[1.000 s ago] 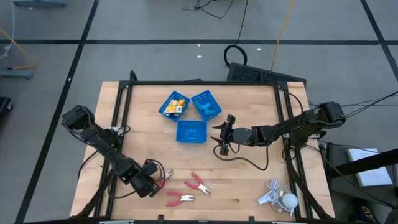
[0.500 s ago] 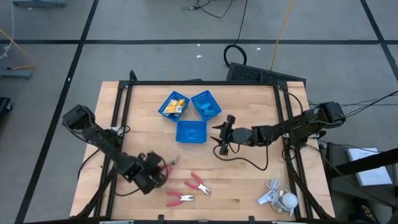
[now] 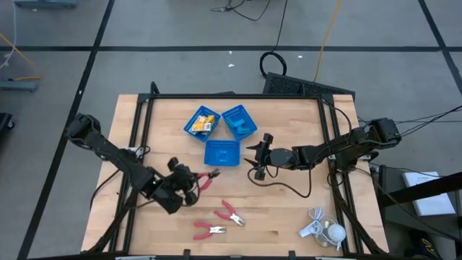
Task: Pick & Place School Supplies
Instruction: Put the pink hole puncher into the bottom blue bin
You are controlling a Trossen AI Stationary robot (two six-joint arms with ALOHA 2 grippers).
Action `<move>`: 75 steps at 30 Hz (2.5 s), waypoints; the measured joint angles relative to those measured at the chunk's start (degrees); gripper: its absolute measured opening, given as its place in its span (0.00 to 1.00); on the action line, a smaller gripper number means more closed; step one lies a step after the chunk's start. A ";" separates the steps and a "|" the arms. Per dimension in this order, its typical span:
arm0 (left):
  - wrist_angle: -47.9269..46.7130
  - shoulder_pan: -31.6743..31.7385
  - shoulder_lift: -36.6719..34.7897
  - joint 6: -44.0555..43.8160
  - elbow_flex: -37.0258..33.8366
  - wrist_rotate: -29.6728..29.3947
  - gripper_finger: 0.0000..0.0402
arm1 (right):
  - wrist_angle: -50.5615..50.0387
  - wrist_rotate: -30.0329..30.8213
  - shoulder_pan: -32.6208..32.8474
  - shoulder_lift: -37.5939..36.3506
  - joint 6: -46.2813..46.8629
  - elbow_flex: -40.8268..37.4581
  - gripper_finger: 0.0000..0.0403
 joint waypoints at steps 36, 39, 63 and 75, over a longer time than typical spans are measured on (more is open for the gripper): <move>16.23 35.55 8.05 56.94 0.07 22.99 0.08 | -13.22 -6.12 1.18 -14.01 -1.49 0.02 0.50; 16.75 35.93 9.32 56.74 0.08 23.01 0.10 | -13.22 -6.05 1.21 -14.01 -1.58 0.02 0.50; 16.39 36.65 15.21 51.38 0.08 24.87 0.11 | -13.48 -5.99 1.22 -14.01 -1.53 0.02 0.50; 11.46 37.76 15.20 43.98 0.08 24.93 0.09 | -13.73 -5.97 1.22 -14.01 -1.53 0.02 0.50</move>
